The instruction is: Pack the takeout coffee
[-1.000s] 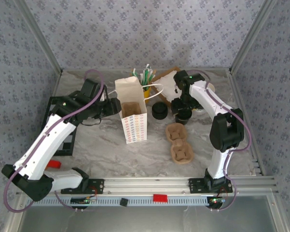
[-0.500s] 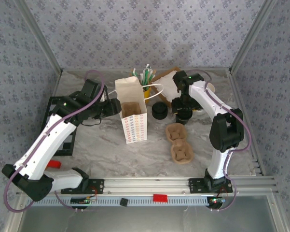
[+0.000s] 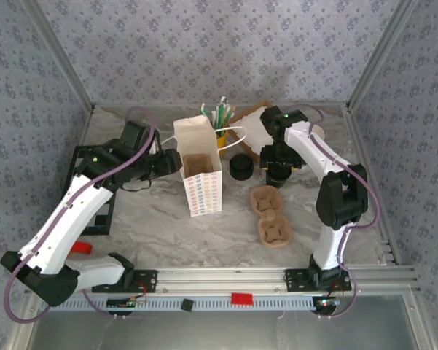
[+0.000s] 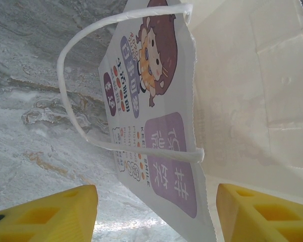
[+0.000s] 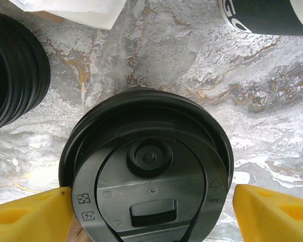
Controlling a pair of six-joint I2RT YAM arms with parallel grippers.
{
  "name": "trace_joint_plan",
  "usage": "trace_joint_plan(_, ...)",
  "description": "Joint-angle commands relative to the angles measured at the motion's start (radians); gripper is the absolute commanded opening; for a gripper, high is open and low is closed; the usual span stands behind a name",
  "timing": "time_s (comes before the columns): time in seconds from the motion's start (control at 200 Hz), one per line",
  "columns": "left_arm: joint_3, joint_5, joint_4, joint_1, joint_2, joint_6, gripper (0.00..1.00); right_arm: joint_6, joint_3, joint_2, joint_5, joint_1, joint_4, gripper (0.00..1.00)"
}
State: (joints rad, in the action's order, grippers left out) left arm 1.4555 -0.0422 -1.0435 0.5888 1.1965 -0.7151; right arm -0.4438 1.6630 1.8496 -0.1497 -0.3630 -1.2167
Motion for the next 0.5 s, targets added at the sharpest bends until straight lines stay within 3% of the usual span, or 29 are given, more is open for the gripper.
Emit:
trace_joint_plan(0.0, 0.005, -0.002, 0.017, -0.007, -0.017, 0.014, 0.63, -0.060, 0.024, -0.019, -0.001, 0.011, -0.032, 0.83)
trace_joint_plan(0.5, 0.004, 0.002, 0.020, -0.006, -0.021, 0.011, 0.64, -0.054, -0.020, -0.014, 0.029, 0.035, 0.006, 0.84)
